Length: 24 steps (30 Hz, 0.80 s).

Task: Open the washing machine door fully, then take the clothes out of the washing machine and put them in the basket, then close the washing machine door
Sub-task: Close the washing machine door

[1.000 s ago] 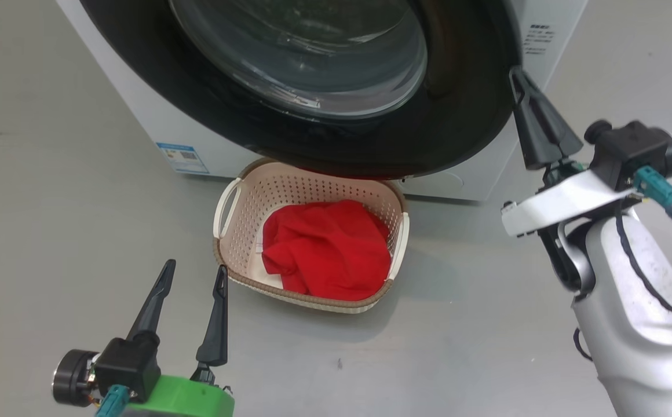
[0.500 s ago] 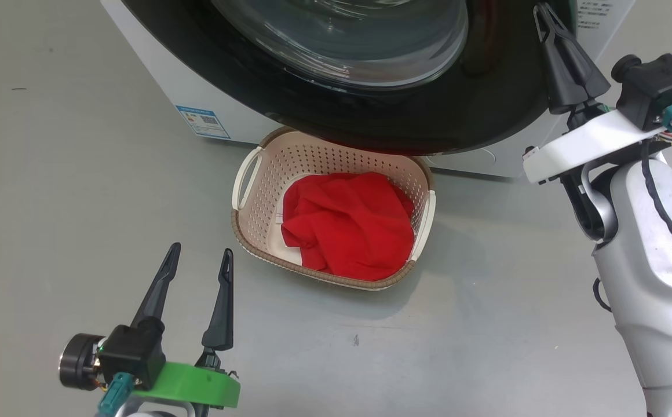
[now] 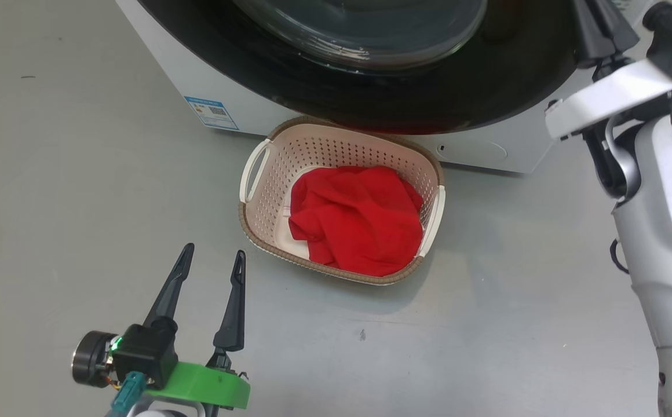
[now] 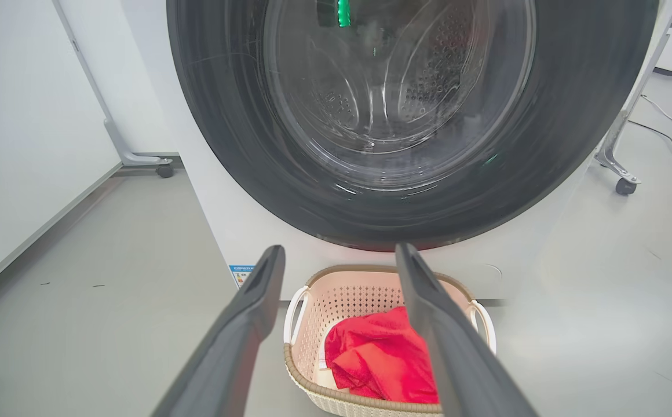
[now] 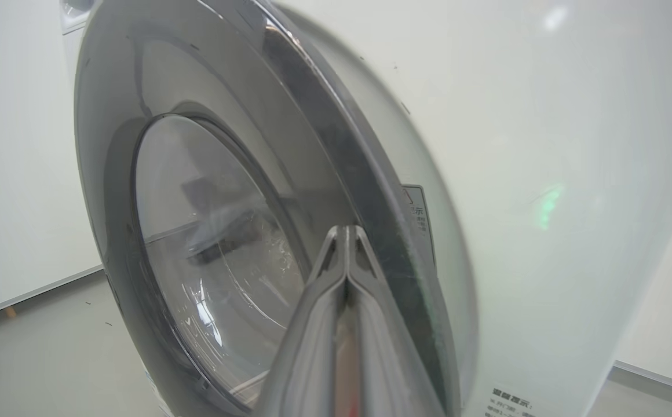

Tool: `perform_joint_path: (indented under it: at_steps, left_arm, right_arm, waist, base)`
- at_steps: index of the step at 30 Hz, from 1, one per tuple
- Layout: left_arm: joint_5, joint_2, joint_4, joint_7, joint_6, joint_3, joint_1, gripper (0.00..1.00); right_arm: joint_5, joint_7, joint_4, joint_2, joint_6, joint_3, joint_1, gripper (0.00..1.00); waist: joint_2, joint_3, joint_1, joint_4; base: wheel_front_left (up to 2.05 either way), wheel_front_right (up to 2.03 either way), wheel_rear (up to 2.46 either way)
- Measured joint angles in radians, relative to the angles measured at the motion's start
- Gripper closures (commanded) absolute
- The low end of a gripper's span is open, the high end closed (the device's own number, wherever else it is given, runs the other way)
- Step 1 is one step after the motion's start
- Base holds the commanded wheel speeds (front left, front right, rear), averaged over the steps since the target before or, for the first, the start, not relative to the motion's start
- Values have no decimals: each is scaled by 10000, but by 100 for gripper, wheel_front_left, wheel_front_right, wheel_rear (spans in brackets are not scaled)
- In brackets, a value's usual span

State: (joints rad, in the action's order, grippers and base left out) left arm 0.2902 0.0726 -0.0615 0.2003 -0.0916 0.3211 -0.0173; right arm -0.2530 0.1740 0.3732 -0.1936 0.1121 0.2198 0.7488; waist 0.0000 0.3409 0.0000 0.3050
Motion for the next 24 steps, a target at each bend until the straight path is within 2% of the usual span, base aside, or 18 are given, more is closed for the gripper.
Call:
perform_joint_path:
  at_steps: [13, 24]
  left_arm:
    - [0, -94, 186, 180, 4, 142, -339, 0]
    - [2, -184, 353, 295, 2, 121, -424, 0]
  right_arm:
    - [2, 128, 894, -268, 12, -163, 1257, 100]
    - [75, 514, 1515, -198, 98, -13, 1561, 100]
  waist:
    - [0, 354, 0, 284]
    - [0, 417, 0, 377]
  base:
    - [0, 0, 0]
    - [0, 0, 0]
